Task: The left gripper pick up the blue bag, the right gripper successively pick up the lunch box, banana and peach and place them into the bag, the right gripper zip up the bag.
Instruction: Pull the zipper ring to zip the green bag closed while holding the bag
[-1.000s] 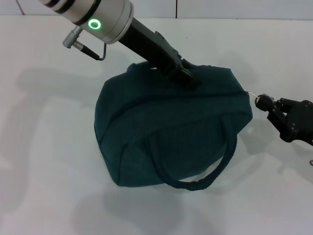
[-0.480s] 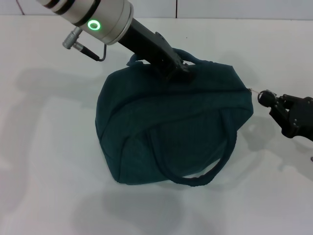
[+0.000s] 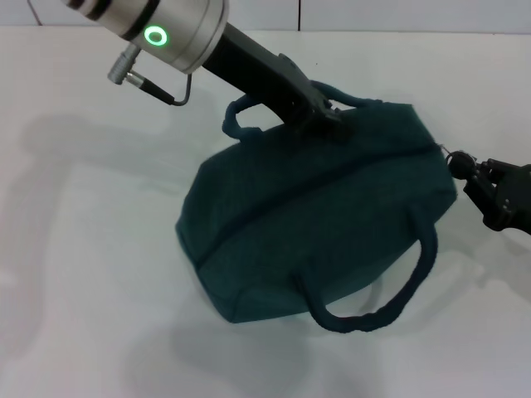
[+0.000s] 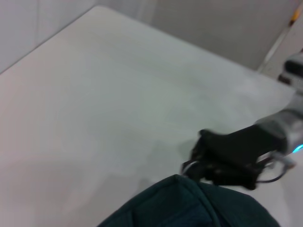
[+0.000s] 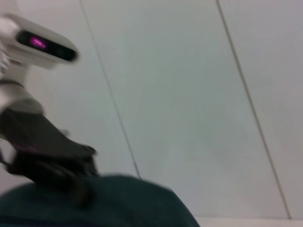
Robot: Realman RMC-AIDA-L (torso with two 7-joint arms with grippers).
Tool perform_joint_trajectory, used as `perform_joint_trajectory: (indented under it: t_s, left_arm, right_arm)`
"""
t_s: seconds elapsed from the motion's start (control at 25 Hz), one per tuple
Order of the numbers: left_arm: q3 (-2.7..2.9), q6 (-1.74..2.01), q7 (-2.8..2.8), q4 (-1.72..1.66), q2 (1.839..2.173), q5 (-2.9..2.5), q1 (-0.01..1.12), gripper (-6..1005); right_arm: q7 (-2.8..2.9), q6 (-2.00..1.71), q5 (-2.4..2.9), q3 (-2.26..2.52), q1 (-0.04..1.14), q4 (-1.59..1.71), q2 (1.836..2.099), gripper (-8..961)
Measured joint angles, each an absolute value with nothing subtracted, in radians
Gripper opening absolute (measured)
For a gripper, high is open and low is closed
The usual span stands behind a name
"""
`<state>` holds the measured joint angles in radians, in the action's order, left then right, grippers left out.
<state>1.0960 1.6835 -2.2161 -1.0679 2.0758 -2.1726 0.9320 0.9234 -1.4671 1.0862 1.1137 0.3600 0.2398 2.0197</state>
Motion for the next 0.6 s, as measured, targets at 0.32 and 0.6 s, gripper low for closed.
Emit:
perform_joint_trajectory:
  t_s: [0.32, 0.6]
  left_arm:
    - [1.037, 1.749, -2.221, -1.066, 2.067, -2.126, 0.932, 96]
    - [1.038, 1.754, -2.221, -1.050, 2.069, -2.126, 0.920, 122]
  right_arm:
    - [0.923, -1.425, 1.092, 1.125, 0.364, 0.234, 2.022, 149]
    - [0.924, -1.435, 1.095, 1.137, 0.371, 0.207, 2.022, 157]
